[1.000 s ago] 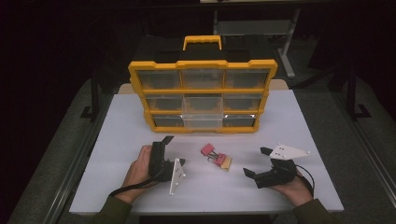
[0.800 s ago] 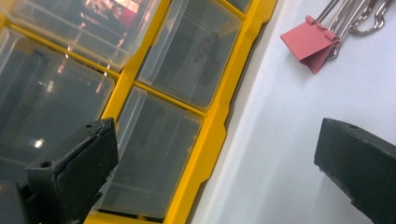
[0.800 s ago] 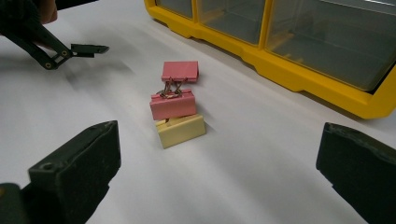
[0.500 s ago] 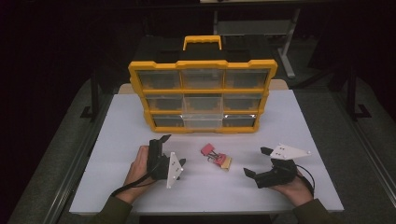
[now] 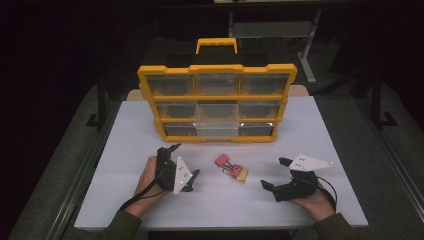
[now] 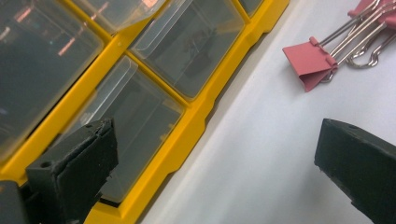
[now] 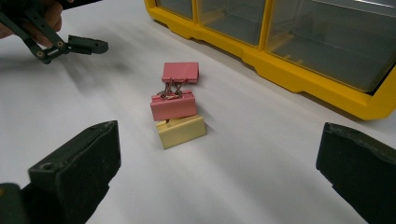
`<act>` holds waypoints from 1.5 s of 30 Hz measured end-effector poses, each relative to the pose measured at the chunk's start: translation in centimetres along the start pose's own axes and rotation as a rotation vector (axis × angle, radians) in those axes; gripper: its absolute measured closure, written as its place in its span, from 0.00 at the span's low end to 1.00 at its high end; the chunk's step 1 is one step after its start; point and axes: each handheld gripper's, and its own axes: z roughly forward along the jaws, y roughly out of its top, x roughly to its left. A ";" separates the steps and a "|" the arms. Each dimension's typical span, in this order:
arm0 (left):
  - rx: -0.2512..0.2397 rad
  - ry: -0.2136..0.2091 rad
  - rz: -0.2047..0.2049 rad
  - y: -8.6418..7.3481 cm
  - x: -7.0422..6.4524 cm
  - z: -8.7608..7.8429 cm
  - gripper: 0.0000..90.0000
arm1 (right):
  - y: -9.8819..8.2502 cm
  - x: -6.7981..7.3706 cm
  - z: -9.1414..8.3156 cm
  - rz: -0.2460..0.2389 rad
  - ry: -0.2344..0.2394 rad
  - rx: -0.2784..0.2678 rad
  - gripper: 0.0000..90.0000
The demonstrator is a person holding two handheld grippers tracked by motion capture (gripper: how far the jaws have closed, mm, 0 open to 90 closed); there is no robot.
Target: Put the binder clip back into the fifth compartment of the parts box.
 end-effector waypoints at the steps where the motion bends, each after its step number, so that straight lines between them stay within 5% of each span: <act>1: 0.000 -0.009 -0.010 0.0 0.1 0.0 0.00 | 0.0 0.0 0.0 0.000 0.000 0.000 0.00; 16: 0.003 -0.070 -0.211 -0.5 1.2 0.3 0.00 | 0.0 0.0 -0.1 -0.001 -0.002 -0.007 0.00; 23: -0.011 -0.102 -0.346 -0.8 1.9 0.3 0.00 | 0.0 0.0 -0.1 -0.002 -0.002 -0.007 0.00; 31: -0.015 -0.145 -0.451 -1.2 3.0 0.4 0.00 | 0.0 0.0 -0.1 0.000 -0.002 -0.004 0.00; 35: -0.026 -0.168 -0.544 -1.3 3.2 0.5 0.00 | 0.0 0.0 -0.1 -0.003 -0.002 -0.007 0.00; 40: -0.030 -0.183 -0.575 -1.5 3.6 0.4 0.00 | 0.0 0.0 -0.1 -0.003 -0.001 -0.009 0.00; 45: -0.025 -0.205 -0.553 -1.6 3.6 0.3 0.00 | 0.0 0.0 -0.1 0.000 -0.002 -0.005 0.00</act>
